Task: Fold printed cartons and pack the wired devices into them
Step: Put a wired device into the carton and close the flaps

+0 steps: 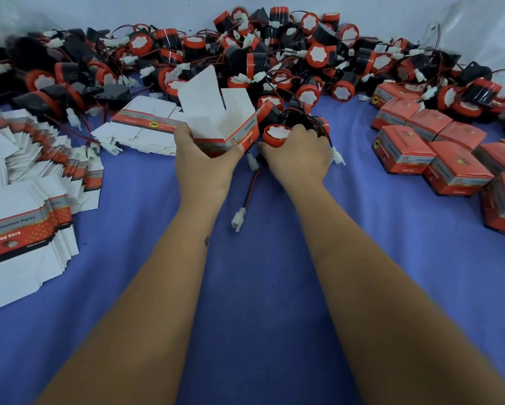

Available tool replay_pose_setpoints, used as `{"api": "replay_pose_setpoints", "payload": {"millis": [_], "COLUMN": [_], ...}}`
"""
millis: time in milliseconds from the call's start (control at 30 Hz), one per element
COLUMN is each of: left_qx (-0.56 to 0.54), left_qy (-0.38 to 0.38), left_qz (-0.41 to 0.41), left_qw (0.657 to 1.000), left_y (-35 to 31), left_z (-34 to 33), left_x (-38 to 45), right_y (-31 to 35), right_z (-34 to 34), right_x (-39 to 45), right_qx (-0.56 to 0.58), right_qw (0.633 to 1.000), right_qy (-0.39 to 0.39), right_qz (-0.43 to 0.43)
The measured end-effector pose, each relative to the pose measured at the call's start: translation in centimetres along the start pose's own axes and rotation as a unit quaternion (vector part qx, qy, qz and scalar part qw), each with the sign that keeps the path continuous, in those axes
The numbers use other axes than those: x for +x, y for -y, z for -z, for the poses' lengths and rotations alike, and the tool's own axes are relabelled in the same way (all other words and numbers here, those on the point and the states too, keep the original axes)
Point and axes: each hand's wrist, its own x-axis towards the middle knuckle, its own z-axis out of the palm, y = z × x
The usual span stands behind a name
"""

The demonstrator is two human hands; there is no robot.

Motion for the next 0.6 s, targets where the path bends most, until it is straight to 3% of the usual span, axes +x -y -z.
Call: {"api": "replay_pose_setpoints", "payload": {"millis": [133,267,333,400,500,600], "left_qx": [-0.113,-0.297,-0.276,-0.23,-0.149,0.043], "left_qy": [-0.038,0.131,0.211,0.238,0.171,0.085], "left_qz": [0.038,0.166,0.214,0.222,0.161,0.022], "left_qw": [0.992,0.931,0.913,0.917,0.961,0.995], "left_y": [-1.0,-1.8,-1.9,-1.9,-1.4,-0.9], "left_z": [0.2,0.0,-0.4,-0.9,-1.0,0.4], "left_x": [-0.1,-0.3,-0.8,-1.2,-1.3,-1.4], "right_y": [-0.4,-1.8,-2.7,-3.4,-3.6,-2.5], "right_z": [0.3,2.6,4.3,6.0,7.8,8.2], "right_x": [-0.2,-0.3,-0.2,-0.1,-0.6,-1.6], "right_qx": [0.095,0.235,0.251,0.243,0.183,0.126], "right_qw": [0.995,0.968,0.96,0.958,0.951,0.93], "right_qy": [-0.009,-0.076,-0.116,-0.153,-0.243,-0.334], "right_qz": [-0.016,-0.047,-0.038,-0.009,0.049,0.091]}}
